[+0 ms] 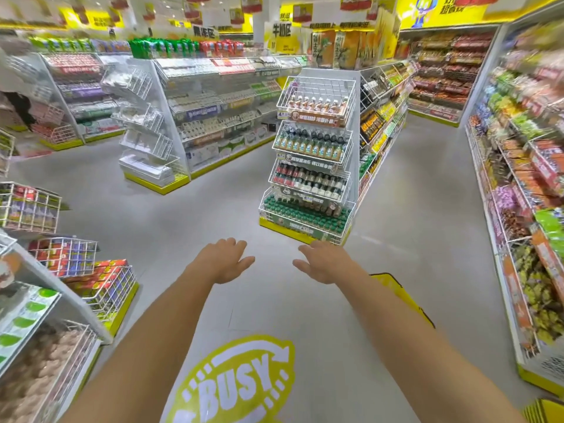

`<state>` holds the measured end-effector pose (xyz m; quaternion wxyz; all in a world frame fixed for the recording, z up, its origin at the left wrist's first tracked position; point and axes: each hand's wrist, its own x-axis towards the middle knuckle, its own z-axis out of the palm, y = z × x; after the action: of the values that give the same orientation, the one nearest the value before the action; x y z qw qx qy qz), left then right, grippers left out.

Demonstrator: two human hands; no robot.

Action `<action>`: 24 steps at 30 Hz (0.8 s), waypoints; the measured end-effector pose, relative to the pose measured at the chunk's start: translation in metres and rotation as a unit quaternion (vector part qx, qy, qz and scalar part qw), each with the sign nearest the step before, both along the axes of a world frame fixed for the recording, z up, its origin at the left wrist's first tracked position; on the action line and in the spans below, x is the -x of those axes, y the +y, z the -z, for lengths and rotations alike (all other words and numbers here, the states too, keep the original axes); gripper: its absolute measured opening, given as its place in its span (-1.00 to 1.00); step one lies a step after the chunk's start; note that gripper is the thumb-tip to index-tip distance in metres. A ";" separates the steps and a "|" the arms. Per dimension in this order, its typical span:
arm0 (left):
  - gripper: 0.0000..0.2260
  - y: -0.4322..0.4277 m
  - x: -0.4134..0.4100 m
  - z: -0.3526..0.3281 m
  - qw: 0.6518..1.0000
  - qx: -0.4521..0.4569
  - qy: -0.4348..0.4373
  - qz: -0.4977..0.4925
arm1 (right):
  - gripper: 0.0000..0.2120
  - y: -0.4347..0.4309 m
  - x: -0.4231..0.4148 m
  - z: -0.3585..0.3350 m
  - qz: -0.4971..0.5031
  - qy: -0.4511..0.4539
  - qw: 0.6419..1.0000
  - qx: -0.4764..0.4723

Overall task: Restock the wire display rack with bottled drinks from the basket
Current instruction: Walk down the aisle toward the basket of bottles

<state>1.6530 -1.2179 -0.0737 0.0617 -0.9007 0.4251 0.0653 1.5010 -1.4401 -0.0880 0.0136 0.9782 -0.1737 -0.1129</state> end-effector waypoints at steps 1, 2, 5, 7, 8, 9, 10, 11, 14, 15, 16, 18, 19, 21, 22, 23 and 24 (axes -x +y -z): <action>-0.45 -0.016 -0.015 0.003 1.000 -0.003 0.007 -0.001 | -0.40 -0.014 -0.013 0.003 0.000 0.002 1.000 -0.003; -0.45 -0.032 -0.030 0.008 1.000 -0.006 0.013 0.001 | -0.39 -0.029 -0.025 0.007 0.003 0.007 1.000 -0.003; -0.45 -0.092 -0.081 0.018 1.000 -0.010 0.020 0.019 | -0.39 -0.088 -0.061 0.017 0.031 0.017 0.999 -0.002; -0.46 -0.140 -0.115 0.023 0.999 -0.006 0.018 0.040 | -0.38 -0.131 -0.080 0.020 0.058 0.014 0.998 0.000; -0.45 -0.165 -0.130 0.025 0.998 -0.005 0.020 0.056 | -0.38 -0.153 -0.088 0.022 0.076 0.013 0.997 0.003; -0.45 -0.192 -0.144 0.025 0.997 -0.006 0.024 0.074 | -0.39 -0.175 -0.094 0.023 0.096 0.013 0.995 0.002; -0.44 -0.219 -0.157 0.024 0.995 -0.011 0.030 0.095 | -0.39 -0.195 -0.100 0.022 0.117 0.012 0.993 -0.001; -0.43 -0.247 -0.167 0.021 0.992 -0.017 0.036 0.116 | -0.40 -0.216 -0.103 0.023 0.138 0.009 0.990 -0.003; -0.39 -0.337 -0.195 0.015 0.982 -0.025 0.041 0.182 | -0.42 -0.274 -0.107 0.025 0.210 -0.021 0.978 -0.002; -0.39 -0.367 -0.200 0.013 0.978 -0.023 0.038 0.203 | -0.43 -0.291 -0.106 0.026 0.235 -0.027 0.972 -0.005; -0.40 -0.395 -0.201 0.012 0.973 -0.020 0.037 0.225 | -0.42 -0.308 -0.102 0.027 0.256 -0.027 0.966 -0.011; -0.45 -0.449 -0.196 0.016 0.962 -0.021 0.046 0.269 | -0.42 -0.339 -0.090 0.032 0.298 -0.027 0.954 -0.020; -0.48 -0.476 -0.190 0.021 0.954 -0.025 0.053 0.293 | -0.42 -0.357 -0.083 0.036 0.320 -0.025 0.947 -0.020; -0.49 -0.526 -0.177 0.034 0.938 -0.037 0.059 0.340 | -0.41 -0.393 -0.065 0.045 0.365 -0.012 0.930 -0.028; -0.49 -0.551 -0.169 0.044 0.928 -0.045 0.059 0.365 | -0.40 -0.410 -0.056 0.052 0.385 -0.003 0.922 -0.034; -0.48 -0.575 -0.162 0.055 0.918 -0.054 0.057 0.389 | -0.40 -0.427 -0.047 0.060 0.404 0.006 0.914 -0.042; -0.46 -0.599 -0.156 0.065 0.909 -0.066 0.053 0.409 | -0.39 -0.444 -0.037 0.070 0.421 0.014 0.906 -0.050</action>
<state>1.8087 -1.8167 -0.1392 0.1194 -0.6368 0.7538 0.1095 1.5384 -1.8841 -0.1577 -0.0814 0.8121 -0.5631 -0.1300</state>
